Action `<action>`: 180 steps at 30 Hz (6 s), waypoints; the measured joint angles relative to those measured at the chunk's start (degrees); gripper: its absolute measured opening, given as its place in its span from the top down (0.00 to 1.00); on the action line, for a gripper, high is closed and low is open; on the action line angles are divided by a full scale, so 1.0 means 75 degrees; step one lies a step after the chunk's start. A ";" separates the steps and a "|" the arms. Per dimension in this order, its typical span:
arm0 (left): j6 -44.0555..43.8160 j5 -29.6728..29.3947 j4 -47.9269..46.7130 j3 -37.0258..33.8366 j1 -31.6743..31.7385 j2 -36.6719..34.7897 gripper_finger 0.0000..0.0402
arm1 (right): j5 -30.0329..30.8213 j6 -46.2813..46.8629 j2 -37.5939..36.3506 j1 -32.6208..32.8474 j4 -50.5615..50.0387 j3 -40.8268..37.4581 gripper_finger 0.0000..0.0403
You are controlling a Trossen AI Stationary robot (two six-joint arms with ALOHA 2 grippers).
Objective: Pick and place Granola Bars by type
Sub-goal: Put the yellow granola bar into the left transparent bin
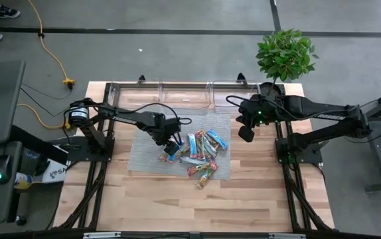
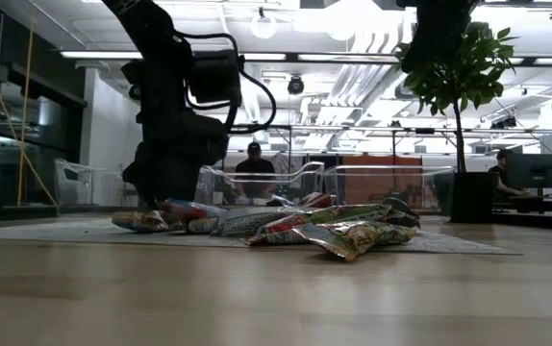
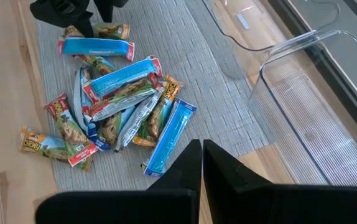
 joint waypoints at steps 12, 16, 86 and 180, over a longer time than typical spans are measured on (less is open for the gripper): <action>-0.0474 -0.0422 -0.0050 0.0023 -0.0003 0.0150 0.46 | 0.0000 0.0091 -0.0002 0.0000 0.0000 0.0000 1.00; -0.0580 -0.0490 -0.0088 0.0012 0.0000 0.0158 0.59 | 0.0000 0.0096 -0.0003 0.0000 0.0000 0.0000 1.00; 0.2522 -0.0148 -0.0459 0.0061 0.6452 -0.3276 0.30 | -0.2624 -0.2610 0.0154 0.0461 0.1807 0.0003 1.00; 0.3608 0.2129 0.0822 0.0064 0.2200 -0.5479 0.30 | -0.1478 -0.3180 0.6225 0.3505 0.4324 0.0501 0.49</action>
